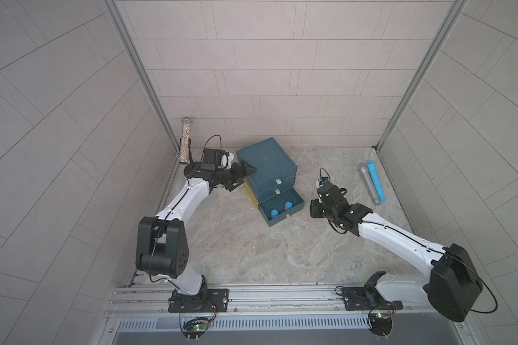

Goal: Put the paint cans in the drawer according to color
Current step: Close the drawer in the storage box.

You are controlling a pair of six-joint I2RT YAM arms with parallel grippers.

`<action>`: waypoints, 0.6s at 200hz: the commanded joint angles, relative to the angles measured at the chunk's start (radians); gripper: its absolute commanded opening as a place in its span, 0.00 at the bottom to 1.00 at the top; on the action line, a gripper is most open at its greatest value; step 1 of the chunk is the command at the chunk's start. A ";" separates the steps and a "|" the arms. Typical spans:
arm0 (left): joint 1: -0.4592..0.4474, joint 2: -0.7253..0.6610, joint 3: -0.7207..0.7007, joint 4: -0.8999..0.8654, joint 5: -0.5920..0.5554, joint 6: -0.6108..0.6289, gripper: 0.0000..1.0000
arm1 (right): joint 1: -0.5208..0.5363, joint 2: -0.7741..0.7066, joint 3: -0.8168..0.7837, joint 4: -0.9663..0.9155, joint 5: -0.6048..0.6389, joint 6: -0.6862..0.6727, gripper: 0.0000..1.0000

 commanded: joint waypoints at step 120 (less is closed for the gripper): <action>0.000 0.040 -0.013 -0.103 -0.060 0.023 0.97 | -0.087 0.466 -0.081 0.935 -0.486 0.501 0.03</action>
